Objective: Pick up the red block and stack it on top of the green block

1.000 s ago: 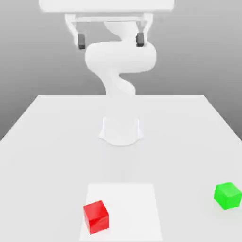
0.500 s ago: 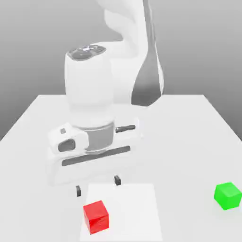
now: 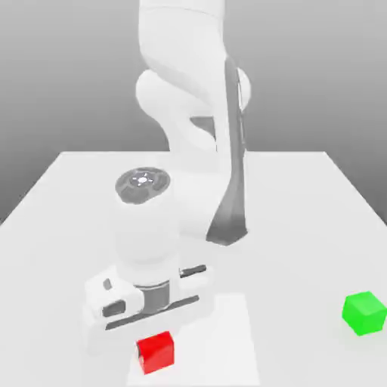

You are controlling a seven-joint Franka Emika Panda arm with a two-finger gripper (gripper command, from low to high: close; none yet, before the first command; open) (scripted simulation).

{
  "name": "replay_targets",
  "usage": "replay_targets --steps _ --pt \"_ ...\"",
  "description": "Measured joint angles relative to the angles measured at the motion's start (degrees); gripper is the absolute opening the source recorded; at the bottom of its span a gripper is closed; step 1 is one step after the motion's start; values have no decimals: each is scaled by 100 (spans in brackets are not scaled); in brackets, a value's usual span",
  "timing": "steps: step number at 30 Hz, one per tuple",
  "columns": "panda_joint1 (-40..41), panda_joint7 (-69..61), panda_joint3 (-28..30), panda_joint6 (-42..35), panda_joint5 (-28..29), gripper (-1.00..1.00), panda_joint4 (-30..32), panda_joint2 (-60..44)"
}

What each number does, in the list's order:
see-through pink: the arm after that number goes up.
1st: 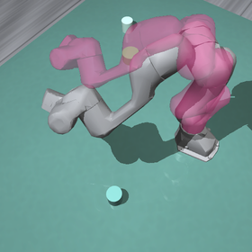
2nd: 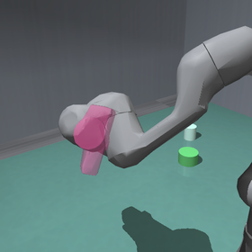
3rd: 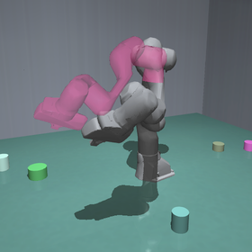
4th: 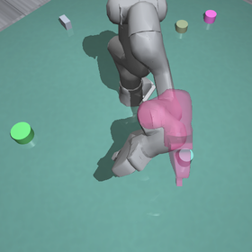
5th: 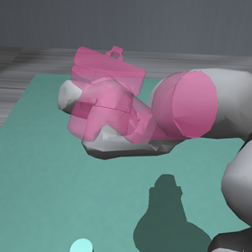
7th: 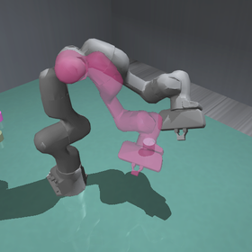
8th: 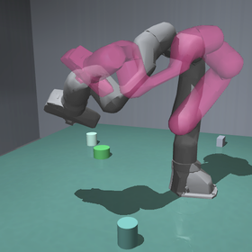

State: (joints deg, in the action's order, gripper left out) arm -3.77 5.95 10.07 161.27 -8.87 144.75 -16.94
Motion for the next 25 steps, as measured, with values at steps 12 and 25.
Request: replay_targets --steps 12,25 --pt "-1360 -141 -1141 -980 818 -100 -64 928" --pt "-2600 -208 -1944 -387 1560 100 -294 92"
